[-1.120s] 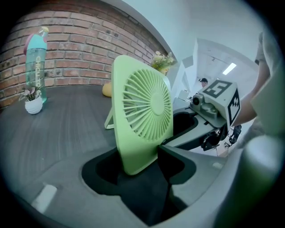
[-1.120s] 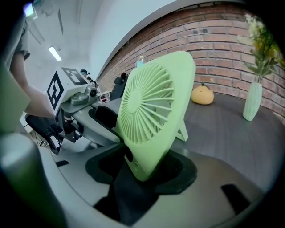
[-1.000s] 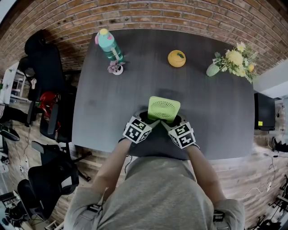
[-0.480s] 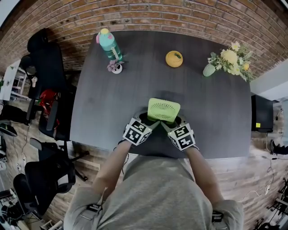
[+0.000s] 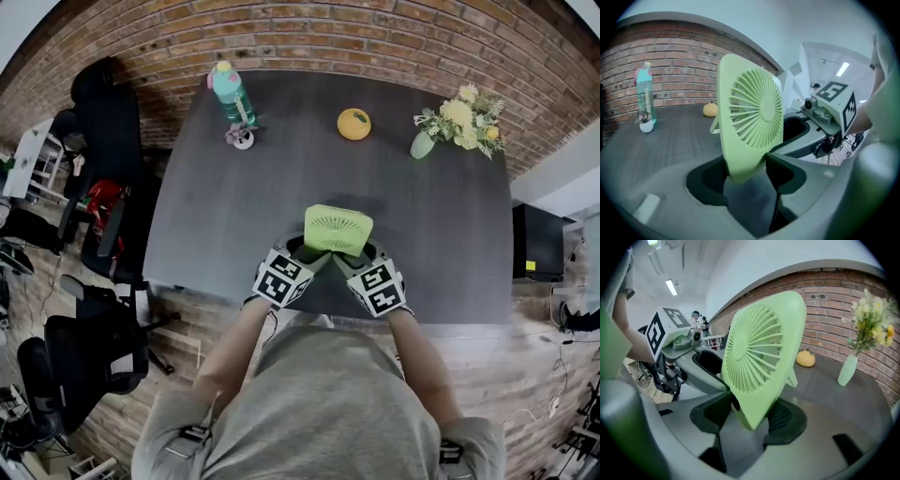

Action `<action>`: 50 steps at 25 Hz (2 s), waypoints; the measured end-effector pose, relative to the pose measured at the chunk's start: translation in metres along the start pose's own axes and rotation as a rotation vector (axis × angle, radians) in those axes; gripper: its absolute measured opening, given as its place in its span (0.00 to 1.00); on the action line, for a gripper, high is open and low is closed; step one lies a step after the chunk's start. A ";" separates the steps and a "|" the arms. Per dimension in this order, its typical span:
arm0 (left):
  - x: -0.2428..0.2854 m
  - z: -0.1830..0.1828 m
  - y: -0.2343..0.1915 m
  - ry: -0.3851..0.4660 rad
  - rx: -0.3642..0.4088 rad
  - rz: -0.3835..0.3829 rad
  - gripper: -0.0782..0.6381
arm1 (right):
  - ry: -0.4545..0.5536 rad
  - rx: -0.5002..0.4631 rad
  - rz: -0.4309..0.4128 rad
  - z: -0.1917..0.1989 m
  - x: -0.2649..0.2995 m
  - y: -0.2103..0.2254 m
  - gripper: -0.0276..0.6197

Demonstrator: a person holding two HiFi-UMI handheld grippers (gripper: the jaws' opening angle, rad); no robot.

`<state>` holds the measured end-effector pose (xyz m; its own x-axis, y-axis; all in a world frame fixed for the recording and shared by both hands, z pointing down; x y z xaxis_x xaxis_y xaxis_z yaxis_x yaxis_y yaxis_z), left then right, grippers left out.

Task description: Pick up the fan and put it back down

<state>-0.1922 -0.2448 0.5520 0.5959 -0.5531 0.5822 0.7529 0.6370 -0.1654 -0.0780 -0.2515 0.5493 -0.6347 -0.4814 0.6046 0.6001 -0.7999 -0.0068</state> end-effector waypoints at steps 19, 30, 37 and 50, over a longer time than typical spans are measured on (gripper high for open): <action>-0.049 0.023 0.110 0.054 0.028 -0.059 0.47 | 0.056 -0.078 0.011 0.037 -0.098 -0.056 0.39; -0.069 0.046 0.172 0.073 0.046 -0.046 0.47 | 0.059 -0.095 0.040 0.072 -0.150 -0.091 0.39; -0.076 0.051 0.199 0.081 0.072 -0.049 0.47 | 0.082 -0.095 0.054 0.084 -0.173 -0.102 0.39; -0.058 0.048 0.246 0.074 0.114 0.004 0.47 | 0.081 -0.066 0.108 0.117 -0.214 -0.094 0.39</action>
<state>-0.0551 -0.0302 0.5158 0.6206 -0.5859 0.5211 0.7165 0.6937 -0.0735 0.0587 -0.0310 0.5139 -0.6065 -0.5913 0.5316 0.6354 -0.7623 -0.1229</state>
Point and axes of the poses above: the fingertips, and each gripper's own axes: x forward along the fingers, y to its right, z out of its underside, the point moved 6 cm from there along -x, backward along the fingers, and after that the axes turned 1 degree about -x, right-handed, at the moved point
